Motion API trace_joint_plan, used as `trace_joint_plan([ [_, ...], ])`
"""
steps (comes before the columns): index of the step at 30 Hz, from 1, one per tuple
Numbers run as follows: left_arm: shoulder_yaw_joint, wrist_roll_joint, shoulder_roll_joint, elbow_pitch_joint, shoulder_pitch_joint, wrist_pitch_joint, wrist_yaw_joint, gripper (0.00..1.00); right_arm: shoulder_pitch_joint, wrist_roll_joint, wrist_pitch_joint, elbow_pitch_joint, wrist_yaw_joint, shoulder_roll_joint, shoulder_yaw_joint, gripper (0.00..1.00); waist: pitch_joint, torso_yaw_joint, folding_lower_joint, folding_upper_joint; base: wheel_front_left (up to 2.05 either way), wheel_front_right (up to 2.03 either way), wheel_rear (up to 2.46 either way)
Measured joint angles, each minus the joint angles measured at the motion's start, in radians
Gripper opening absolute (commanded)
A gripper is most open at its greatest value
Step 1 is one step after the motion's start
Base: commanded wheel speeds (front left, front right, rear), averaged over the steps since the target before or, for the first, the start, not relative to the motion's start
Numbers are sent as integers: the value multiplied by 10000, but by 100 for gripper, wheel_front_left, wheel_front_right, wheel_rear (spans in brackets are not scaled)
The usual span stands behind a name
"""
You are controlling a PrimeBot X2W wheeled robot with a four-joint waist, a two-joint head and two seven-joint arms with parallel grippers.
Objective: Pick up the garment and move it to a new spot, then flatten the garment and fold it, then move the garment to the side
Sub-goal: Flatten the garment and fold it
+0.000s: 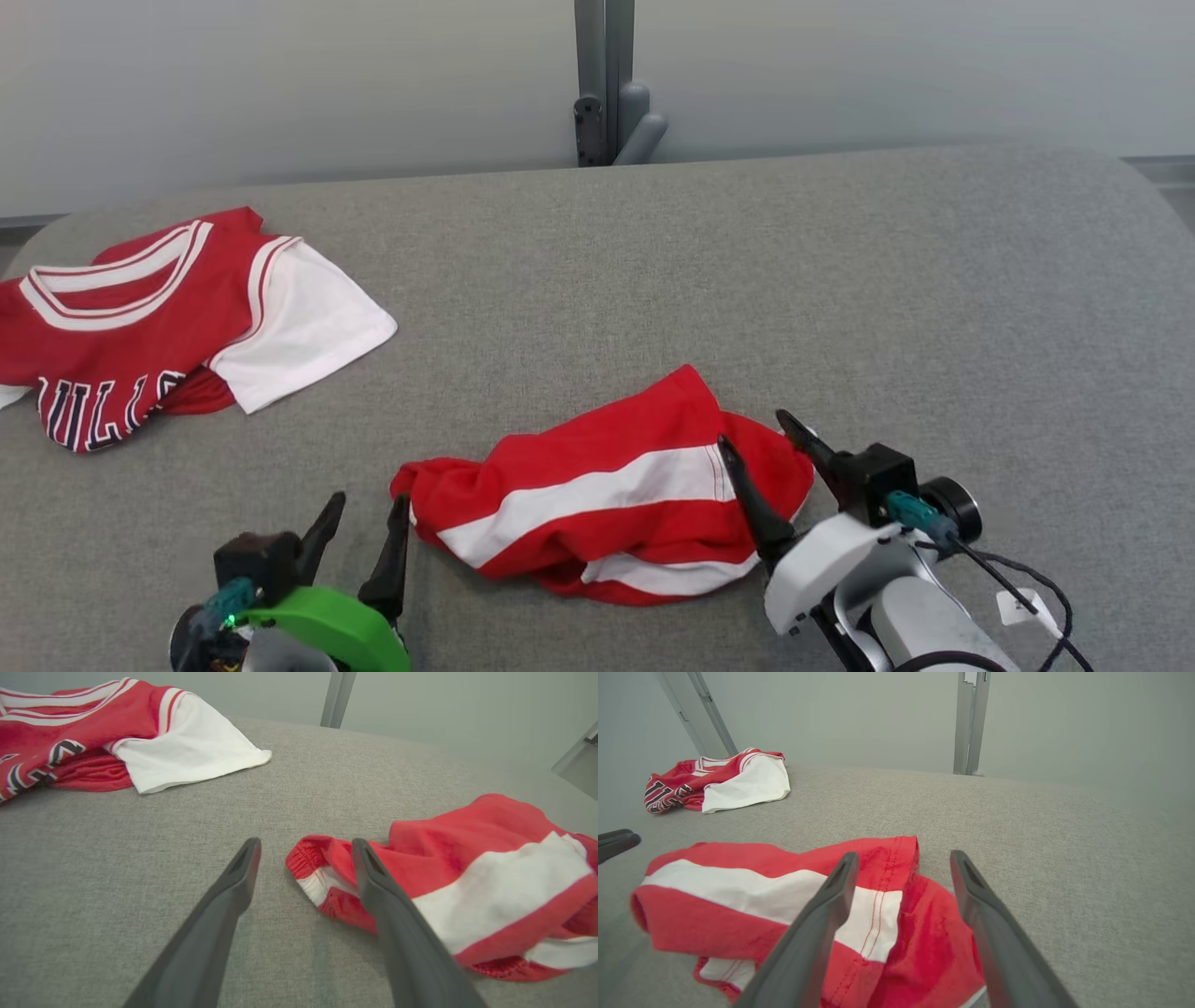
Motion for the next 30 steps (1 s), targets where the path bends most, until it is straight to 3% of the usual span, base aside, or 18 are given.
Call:
trace_joint_plan([
  [6,-961,-683,144,857,-1052,399,0,100,-911,337,29,1043,-2,0,698,100,667,38,0,0,0,0,0],
  [16,-1490,-1944,531,1484,-1272,42,0,100,-946,790,-198,1657,0,-2,1668,100,959,41,0,0,0,0,0],
  [30,-2059,-2832,809,2211,-1650,324,0,100,-989,598,-318,1670,0,-2,1703,100,889,-26,2,0,0,0,0],
])
